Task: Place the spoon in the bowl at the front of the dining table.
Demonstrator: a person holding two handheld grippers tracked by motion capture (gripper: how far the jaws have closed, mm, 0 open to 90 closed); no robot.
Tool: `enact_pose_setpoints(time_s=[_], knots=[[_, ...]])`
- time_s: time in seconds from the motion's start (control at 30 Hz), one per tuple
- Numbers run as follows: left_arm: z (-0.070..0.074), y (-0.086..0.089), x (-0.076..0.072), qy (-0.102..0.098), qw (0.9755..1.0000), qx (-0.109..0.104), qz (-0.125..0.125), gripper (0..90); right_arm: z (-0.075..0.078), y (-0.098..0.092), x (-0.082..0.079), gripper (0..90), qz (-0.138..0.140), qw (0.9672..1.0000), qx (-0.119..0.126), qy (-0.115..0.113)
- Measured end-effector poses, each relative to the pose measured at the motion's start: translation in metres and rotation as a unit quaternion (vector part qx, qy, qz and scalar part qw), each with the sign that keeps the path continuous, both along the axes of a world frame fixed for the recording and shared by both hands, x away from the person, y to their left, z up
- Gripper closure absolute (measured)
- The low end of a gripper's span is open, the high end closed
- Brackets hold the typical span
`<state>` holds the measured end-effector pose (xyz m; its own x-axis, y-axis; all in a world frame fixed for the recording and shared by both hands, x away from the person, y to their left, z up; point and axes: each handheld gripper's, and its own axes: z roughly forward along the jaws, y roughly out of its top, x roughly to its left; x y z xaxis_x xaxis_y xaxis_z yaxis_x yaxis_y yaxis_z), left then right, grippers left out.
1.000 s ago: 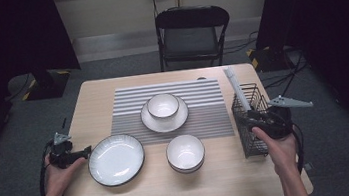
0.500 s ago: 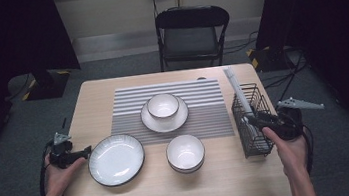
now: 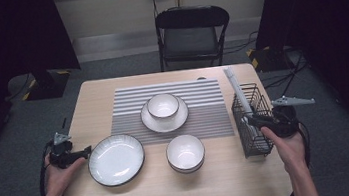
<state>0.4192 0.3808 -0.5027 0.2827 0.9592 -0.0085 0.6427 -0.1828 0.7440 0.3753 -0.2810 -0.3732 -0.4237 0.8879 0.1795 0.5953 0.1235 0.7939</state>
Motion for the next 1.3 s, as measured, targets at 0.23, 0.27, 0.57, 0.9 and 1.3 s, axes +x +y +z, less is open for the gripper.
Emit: enact_pose_setpoints(time_s=[0.23,0.27,0.57,0.9,1.3], knots=[[0.0,0.0,0.0,0.0,1.0,0.0,0.0,17.6,-0.005,-0.006,0.012,72.9,0.006,0.9999,0.008,0.014],[0.0,0.0,0.0,0.0,1.0,0.0,0.0,17.6,-0.005,-0.006,0.012,73.2,0.002,0.9999,0.009,0.015],[0.0,0.0,0.0,0.0,1.0,0.0,0.0,17.6,-0.008,-0.009,0.023,71.4,0.002,0.9995,-0.011,0.031],[0.0,0.0,0.0,0.0,1.0,0.0,0.0,17.5,-0.009,-0.003,0.026,69.9,0.001,0.9987,-0.041,0.03],[0.0,0.0,0.0,0.0,1.0,0.0,0.0,17.6,-0.009,0.004,0.027,74.1,-0.015,0.9948,-0.096,0.029]])
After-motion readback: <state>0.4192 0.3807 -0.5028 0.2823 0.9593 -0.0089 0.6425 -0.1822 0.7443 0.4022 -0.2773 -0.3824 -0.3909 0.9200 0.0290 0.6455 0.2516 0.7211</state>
